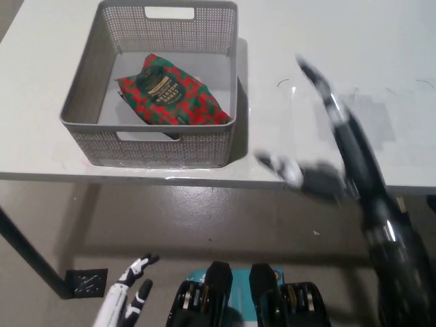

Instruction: Use the right hand to pick up a bag of coffee beans on the right hand side and place it into a container on the left hand side

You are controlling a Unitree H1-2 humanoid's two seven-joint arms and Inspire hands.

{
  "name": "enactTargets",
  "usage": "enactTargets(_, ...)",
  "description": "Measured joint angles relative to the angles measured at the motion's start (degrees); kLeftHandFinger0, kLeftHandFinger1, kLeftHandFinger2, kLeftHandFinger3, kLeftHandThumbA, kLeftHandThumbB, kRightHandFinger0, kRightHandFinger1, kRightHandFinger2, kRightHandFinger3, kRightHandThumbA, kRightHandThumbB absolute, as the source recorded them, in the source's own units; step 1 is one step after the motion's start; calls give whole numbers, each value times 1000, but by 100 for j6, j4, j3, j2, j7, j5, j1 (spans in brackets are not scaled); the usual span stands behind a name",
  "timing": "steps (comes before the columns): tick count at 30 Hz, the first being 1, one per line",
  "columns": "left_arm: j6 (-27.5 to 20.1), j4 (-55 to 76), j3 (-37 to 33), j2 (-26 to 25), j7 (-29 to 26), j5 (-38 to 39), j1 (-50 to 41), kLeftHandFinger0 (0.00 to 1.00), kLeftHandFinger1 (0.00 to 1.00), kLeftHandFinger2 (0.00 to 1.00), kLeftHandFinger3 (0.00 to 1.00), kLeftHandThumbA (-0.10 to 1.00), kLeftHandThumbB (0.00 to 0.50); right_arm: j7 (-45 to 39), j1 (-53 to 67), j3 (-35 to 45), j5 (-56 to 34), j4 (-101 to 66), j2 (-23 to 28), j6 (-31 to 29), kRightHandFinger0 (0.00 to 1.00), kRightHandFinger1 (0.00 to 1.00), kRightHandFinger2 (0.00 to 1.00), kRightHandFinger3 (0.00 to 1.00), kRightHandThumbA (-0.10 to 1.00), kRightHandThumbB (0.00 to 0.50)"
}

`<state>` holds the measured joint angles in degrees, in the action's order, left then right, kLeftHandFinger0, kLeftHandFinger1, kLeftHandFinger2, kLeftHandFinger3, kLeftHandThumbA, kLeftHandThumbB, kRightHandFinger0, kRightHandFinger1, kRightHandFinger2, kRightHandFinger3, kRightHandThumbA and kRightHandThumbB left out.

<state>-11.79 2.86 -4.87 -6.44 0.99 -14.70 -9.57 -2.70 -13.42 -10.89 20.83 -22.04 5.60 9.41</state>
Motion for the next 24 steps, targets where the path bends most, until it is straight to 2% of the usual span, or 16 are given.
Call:
enactTargets(3, 6, -79, 85, 2, 0, 60, 106, 1000, 1000, 1000, 1000, 1000, 220, 83, 817, 80, -115, 82, -27, -259, 1000, 1000, 1000, 1000, 973, 336)
enactTargets(4, 12, -107, 112, 3, 0, 79, 135, 1000, 1000, 1000, 1000, 1000, 219, 99, 1027, 95, -157, 146, -42, -354, 1000, 1000, 1000, 1000, 952, 320)
enactTargets(6, 19, -127, 140, 5, 0, 102, 164, 1000, 1000, 1000, 1000, 1000, 220, 117, 1378, 121, -255, 369, -70, -559, 1000, 1000, 1000, 1000, 946, 319)
enactTargets(8, 21, -135, 158, 6, 0, 114, 173, 1000, 1000, 1000, 1000, 1000, 213, 125, 1588, 140, -328, 598, -94, -714, 1000, 1000, 1000, 1000, 878, 301)
enactTargets(10, 26, -149, 170, 6, 0, 121, 176, 1000, 1000, 1000, 1000, 1000, 212, 133, 1734, 167, -409, 862, -130, -871, 1000, 1000, 1000, 1000, 868, 282)
enactTargets(13, 30, -190, 184, 8, 0, 137, 192, 1000, 1000, 1000, 1000, 1000, 216, 160, 1851, 207, -513, 1264, -189, -1123, 1000, 1000, 1000, 1000, 870, 298)
enactTargets(19, 31, -275, 210, 9, 0, 205, 210, 1000, 1000, 1000, 1000, 1000, 232, 205, 1950, 252, -644, 2118, -251, -1614, 1000, 1000, 1000, 1000, 880, 272)
enactTargets(24, 31, -286, 249, 20, -1, 271, 129, 1000, 1000, 1000, 1000, 1000, 239, 231, 1999, 259, -714, 2698, -251, -2045, 1000, 1000, 1000, 1000, 864, 288)
